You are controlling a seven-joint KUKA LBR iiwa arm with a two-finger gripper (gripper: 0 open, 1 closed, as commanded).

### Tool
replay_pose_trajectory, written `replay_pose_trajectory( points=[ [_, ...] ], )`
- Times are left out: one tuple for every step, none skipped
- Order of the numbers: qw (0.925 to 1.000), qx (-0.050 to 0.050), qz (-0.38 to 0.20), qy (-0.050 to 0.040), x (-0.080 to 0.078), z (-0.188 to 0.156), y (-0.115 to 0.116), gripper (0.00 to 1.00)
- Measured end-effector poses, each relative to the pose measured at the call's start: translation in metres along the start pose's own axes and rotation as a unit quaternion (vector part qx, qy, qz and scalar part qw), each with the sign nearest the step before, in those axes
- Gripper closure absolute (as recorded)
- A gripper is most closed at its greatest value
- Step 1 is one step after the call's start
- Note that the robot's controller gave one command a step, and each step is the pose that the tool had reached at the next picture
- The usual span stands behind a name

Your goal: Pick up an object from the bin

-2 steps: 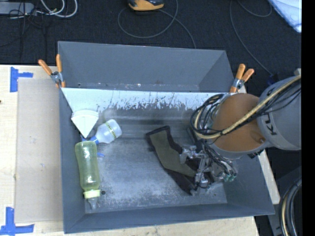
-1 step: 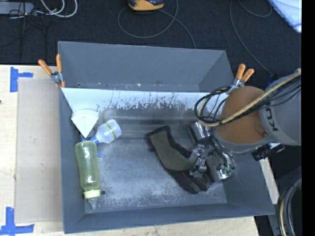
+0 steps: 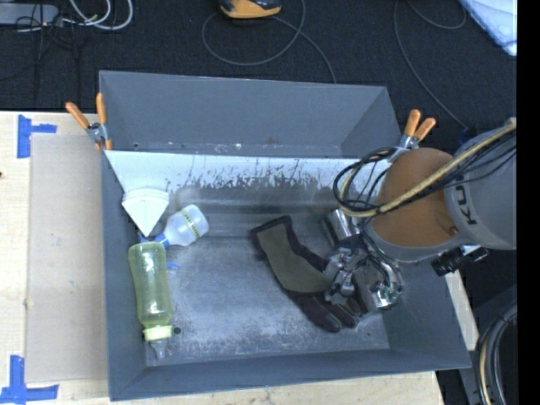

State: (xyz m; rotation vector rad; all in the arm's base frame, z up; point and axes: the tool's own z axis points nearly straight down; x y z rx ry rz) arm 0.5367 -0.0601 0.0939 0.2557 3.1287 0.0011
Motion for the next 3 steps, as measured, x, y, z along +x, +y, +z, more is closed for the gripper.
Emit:
replay_pose_trajectory(
  points=[
    [1.0000,0.000,0.006,0.0047,0.000,-0.044,0.002,1.00],
    [1.0000,0.000,0.006,0.0030,0.006,-0.105,-0.010,1.00],
    [0.9999,0.000,0.009,0.0040,-0.010,-0.150,0.004,1.00]
  ],
)
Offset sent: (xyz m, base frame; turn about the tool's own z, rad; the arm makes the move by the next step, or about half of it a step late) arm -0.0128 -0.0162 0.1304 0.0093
